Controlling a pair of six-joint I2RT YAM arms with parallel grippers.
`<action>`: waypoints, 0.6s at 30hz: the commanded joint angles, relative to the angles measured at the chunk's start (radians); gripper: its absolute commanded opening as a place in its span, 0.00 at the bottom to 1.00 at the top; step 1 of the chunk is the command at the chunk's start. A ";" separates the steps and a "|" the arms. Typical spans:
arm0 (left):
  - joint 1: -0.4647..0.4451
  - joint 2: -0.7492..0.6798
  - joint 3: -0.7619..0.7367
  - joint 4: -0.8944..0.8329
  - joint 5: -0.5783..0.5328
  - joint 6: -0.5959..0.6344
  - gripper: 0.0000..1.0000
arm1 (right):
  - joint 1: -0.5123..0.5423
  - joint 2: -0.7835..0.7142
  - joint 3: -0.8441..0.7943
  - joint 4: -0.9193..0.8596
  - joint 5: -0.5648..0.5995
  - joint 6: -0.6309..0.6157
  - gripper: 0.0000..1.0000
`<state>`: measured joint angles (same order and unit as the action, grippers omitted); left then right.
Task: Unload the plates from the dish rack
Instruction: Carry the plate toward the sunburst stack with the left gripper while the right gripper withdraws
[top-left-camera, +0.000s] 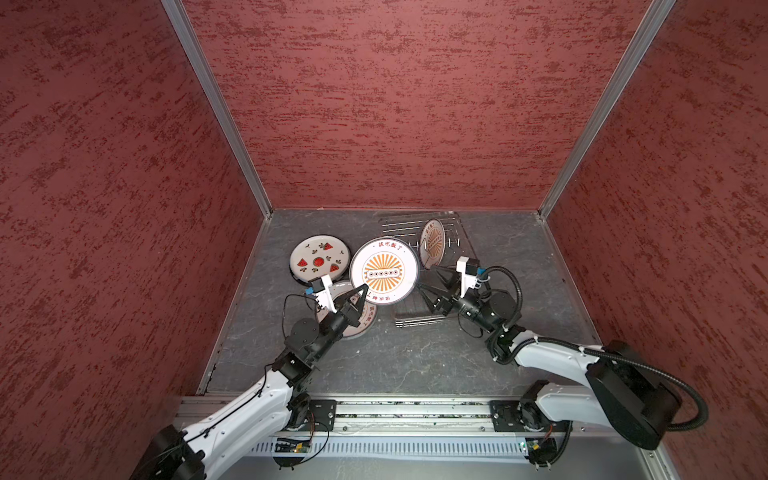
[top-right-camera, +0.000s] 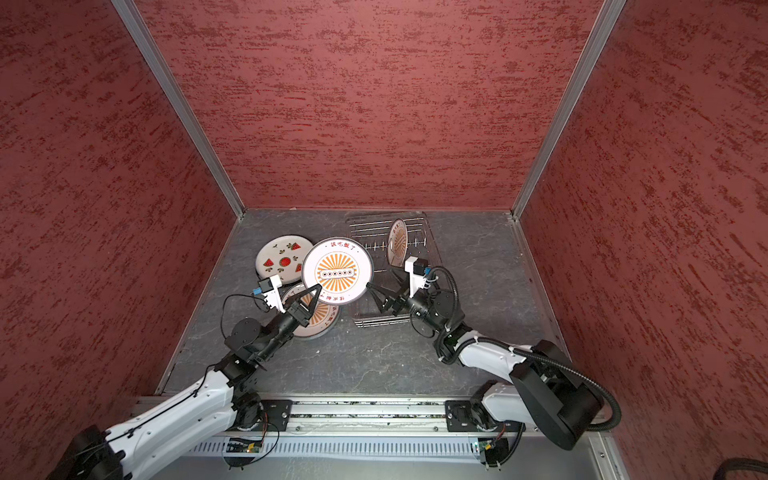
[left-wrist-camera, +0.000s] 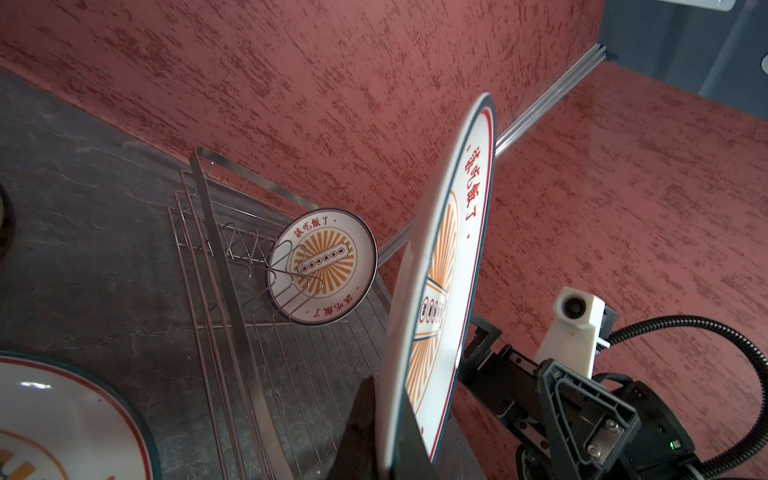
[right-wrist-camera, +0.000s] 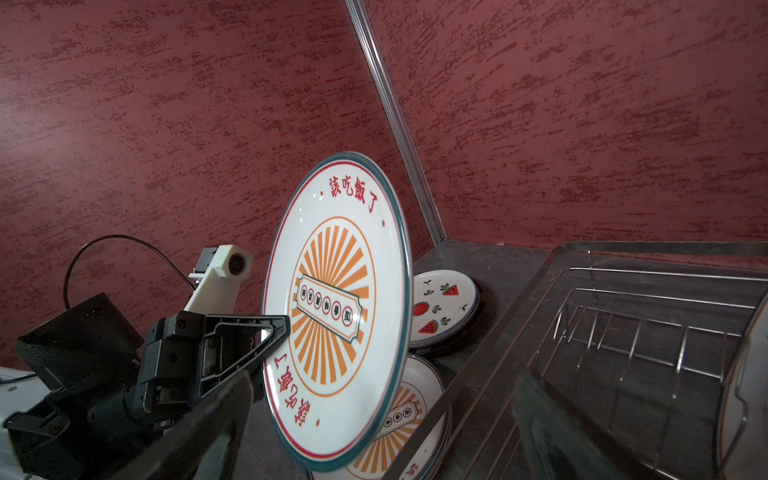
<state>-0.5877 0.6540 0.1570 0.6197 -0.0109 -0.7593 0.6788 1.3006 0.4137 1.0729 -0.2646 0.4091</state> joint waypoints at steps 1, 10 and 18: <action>0.036 -0.086 0.007 -0.131 -0.034 -0.049 0.00 | 0.044 0.038 0.060 -0.073 0.109 -0.077 0.99; 0.147 -0.230 0.020 -0.463 -0.070 -0.176 0.00 | 0.148 0.141 0.189 -0.177 0.227 -0.174 0.99; 0.210 -0.297 0.054 -0.704 -0.107 -0.295 0.00 | 0.194 0.239 0.293 -0.258 0.249 -0.218 0.99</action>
<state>-0.3923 0.3752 0.1604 -0.0017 -0.0975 -0.9924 0.8524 1.5215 0.6643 0.8524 -0.0475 0.2348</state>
